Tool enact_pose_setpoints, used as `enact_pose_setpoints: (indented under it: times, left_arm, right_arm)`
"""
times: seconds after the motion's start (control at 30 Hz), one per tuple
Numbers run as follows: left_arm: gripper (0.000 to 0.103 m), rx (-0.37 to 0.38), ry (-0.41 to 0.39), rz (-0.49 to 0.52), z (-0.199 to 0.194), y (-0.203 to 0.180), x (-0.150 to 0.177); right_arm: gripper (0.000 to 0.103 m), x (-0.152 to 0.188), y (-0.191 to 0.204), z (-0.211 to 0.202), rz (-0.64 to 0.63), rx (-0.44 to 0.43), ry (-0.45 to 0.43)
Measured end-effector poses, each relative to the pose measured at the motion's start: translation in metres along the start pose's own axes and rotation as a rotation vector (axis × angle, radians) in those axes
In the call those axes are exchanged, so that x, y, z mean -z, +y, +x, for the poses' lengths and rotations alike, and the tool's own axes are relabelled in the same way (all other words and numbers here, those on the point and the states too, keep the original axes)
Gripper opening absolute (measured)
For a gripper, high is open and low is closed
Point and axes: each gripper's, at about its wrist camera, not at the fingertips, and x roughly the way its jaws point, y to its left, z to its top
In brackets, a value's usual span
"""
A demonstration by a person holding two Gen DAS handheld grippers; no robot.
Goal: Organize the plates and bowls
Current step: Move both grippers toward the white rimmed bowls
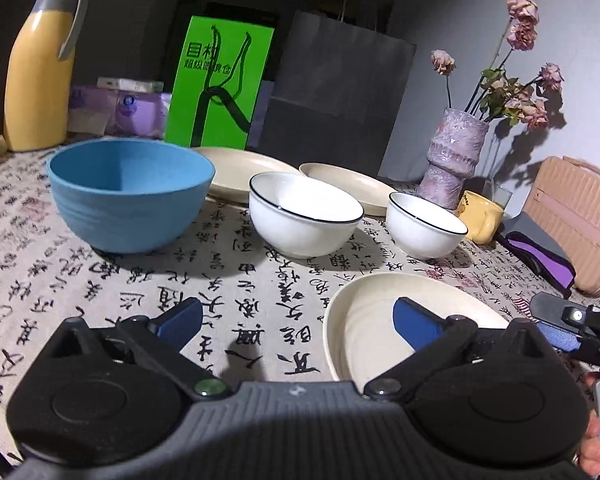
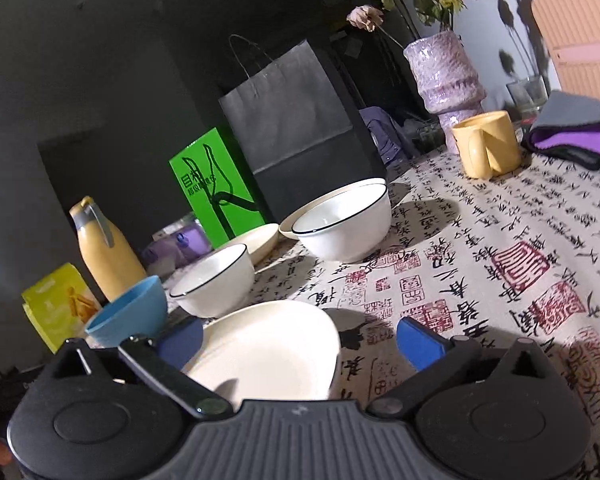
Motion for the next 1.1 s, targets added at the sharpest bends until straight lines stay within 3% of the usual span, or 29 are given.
enact_pose_setpoints:
  times: [0.53, 1.1]
  left_arm:
    - [0.103, 0.001, 0.006, -0.008, 0.0001, 0.001, 0.0009]
    - [0.103, -0.024, -0.001, 0.02, -0.003, -0.003, 0.0016]
  right_arm:
    - [0.103, 0.0018, -0.0049, 0.0005, 0.046, -0.032, -0.003]
    - [0.103, 0.0017, -0.0029, -0.0007, 0.041, 0.01, -0.008]
